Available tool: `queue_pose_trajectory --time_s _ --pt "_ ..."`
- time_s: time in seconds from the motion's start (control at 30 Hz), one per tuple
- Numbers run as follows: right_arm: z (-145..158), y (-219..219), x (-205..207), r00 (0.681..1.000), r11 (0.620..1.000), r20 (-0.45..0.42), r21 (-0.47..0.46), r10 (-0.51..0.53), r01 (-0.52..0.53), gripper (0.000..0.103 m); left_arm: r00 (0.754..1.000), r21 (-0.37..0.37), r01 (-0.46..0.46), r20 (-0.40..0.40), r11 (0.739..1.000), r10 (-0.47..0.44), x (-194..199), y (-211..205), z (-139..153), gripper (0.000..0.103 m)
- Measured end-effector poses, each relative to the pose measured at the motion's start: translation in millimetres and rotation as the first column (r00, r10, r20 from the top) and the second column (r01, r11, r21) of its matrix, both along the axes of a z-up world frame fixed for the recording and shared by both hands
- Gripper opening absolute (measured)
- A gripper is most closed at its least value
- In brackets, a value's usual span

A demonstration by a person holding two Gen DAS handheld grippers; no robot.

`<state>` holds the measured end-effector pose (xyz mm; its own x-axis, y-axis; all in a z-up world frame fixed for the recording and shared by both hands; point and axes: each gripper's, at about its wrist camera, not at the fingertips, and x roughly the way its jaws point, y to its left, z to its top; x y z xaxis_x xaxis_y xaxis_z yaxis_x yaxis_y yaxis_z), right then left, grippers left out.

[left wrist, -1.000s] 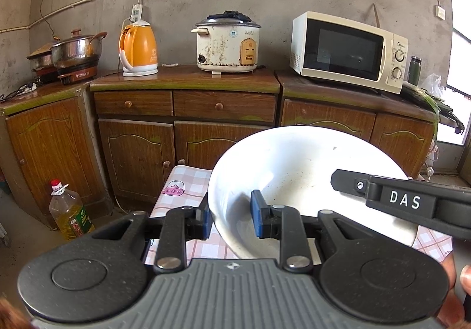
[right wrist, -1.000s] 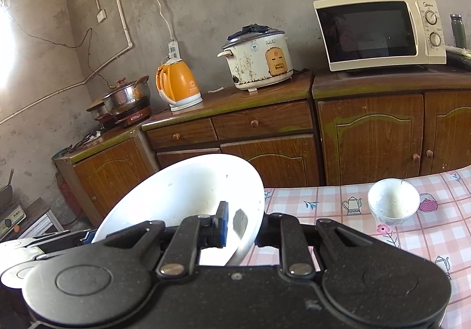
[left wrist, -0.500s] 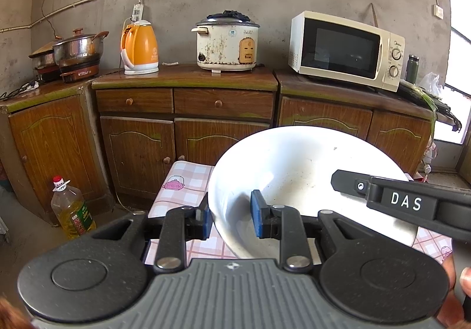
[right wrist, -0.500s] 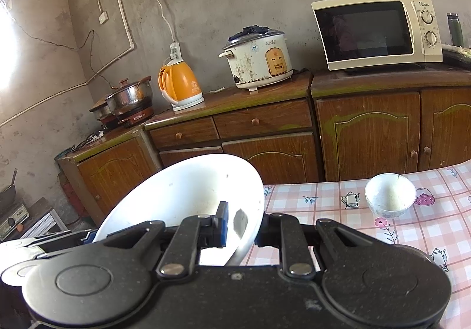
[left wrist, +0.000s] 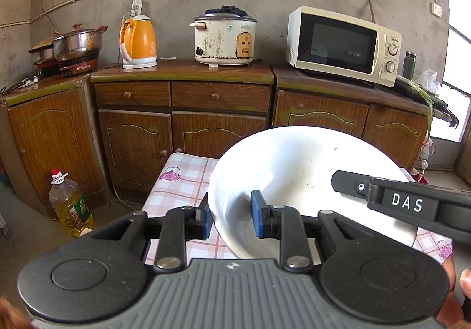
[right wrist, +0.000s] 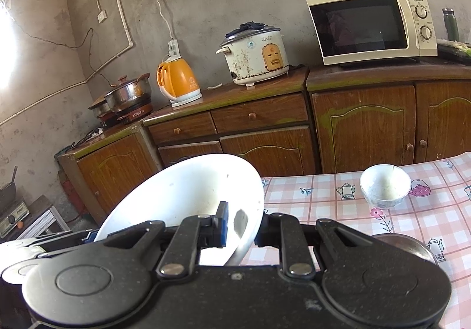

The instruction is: Organize plates and bowls

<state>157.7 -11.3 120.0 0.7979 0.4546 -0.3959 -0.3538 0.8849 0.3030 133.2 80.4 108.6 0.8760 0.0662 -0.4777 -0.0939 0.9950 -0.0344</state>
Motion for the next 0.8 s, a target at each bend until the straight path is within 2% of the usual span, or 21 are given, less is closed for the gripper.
queue_pose_trajectory --time_s 0.8 --pt "-11.2 -7.0 -4.6 1.000 1.000 -0.011 -0.001 -0.004 0.004 0.022 1.000 -0.006 0.005 -0.017 1.000 -0.005 -8.6 -5.7 -9.9 0.026"
